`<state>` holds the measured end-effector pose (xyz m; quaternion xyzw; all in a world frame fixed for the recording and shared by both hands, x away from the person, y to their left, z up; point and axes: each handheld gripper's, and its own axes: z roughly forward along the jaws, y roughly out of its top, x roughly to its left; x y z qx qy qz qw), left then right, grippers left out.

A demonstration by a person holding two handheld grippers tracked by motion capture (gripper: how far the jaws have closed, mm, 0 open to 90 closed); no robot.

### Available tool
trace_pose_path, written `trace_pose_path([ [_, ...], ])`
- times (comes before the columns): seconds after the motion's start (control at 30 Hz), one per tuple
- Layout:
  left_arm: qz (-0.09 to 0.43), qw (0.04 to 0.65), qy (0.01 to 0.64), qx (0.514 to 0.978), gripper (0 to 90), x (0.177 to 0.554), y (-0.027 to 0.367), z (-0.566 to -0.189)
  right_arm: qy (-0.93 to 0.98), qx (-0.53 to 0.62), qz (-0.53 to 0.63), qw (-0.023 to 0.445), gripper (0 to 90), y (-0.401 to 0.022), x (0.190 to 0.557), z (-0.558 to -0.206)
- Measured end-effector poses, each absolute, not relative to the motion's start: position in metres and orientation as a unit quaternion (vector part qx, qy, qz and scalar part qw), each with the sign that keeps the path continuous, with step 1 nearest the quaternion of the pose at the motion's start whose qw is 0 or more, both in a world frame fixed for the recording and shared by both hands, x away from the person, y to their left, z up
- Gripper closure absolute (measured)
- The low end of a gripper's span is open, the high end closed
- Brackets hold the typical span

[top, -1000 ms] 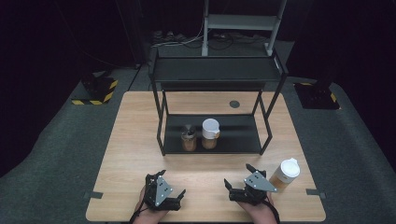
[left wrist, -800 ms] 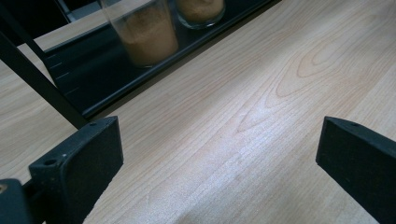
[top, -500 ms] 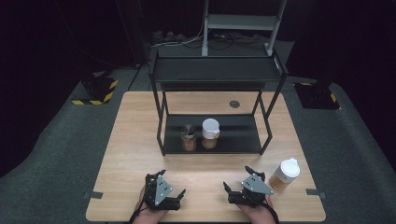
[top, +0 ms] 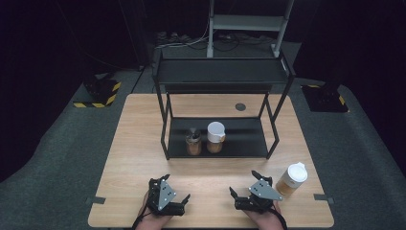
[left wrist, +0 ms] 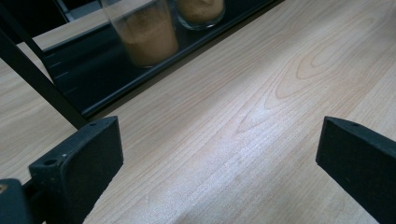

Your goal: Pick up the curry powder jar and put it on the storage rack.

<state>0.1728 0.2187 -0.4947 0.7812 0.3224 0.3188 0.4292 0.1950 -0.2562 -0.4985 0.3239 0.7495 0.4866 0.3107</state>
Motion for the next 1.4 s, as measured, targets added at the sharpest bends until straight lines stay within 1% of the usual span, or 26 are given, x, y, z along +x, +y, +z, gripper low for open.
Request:
trace_pose_path([
  [0.23,0.319,0.429,0.324,0.781,0.8,0.173,0.219,-0.495,0.741,0.312,0.501,0.321,0.0,-0.259,0.188,-0.488],
  [0.53,0.318,0.429,0.321,0.782,0.8,0.173,0.219,-0.494,0.734,0.309,0.513,0.321,0.0,-0.263,0.182,-0.474],
  [0.97,0.319,0.427,0.319,0.784,0.8,0.173,0.218,-0.494,0.713,0.318,0.524,0.342,0.0,-0.281,0.171,-0.449],
  [1.4,0.320,0.427,0.317,0.784,0.8,0.173,0.218,-0.495,0.694,0.348,0.512,0.368,0.0,-0.304,0.165,-0.443],
])
